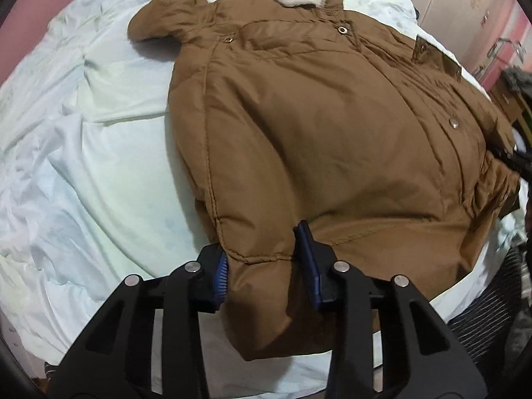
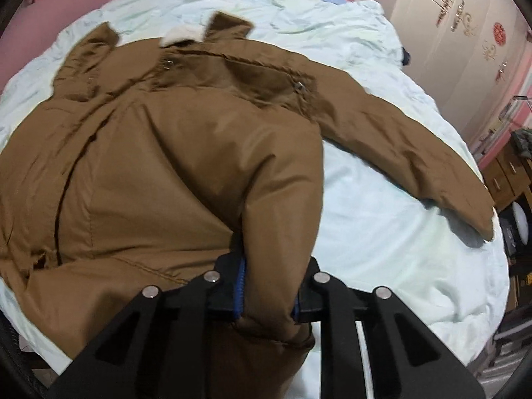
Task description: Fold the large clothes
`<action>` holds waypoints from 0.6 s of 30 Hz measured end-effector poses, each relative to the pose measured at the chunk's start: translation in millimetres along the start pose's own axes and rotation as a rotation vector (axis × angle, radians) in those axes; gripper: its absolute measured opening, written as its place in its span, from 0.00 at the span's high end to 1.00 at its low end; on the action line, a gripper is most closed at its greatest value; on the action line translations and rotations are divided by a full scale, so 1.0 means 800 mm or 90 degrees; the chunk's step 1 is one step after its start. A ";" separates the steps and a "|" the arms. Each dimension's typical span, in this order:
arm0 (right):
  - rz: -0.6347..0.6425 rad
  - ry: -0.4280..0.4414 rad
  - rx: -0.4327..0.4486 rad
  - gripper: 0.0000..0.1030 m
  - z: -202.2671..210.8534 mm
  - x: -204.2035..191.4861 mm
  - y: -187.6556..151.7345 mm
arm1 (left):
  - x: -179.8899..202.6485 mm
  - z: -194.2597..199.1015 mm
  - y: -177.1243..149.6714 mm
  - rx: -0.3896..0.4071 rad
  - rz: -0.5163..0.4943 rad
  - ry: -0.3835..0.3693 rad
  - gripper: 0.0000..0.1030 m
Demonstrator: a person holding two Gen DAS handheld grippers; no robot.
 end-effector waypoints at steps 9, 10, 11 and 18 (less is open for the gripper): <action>-0.019 0.009 -0.020 0.55 -0.006 -0.015 0.003 | -0.043 0.002 0.013 0.020 0.061 0.027 0.06; -0.029 0.012 -0.024 0.48 -0.006 -0.013 0.005 | -0.049 0.004 0.014 0.020 0.070 0.026 0.04; -0.045 0.018 -0.031 0.42 -0.004 -0.008 0.006 | -0.054 0.006 0.016 0.021 0.075 0.029 0.03; -0.080 0.033 0.003 0.10 0.029 0.002 0.029 | -0.076 0.006 0.034 0.013 0.096 0.039 0.03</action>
Point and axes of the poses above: each gripper's, at about its wrist camera, not at the fingertips, and z roughly against the way its jaws point, x to its right, y to its top, the point moved 4 cm from there along -z, roughly the way its jaws point, and after that the axes turned 9 degrees about -z, right-handed, at the moved point
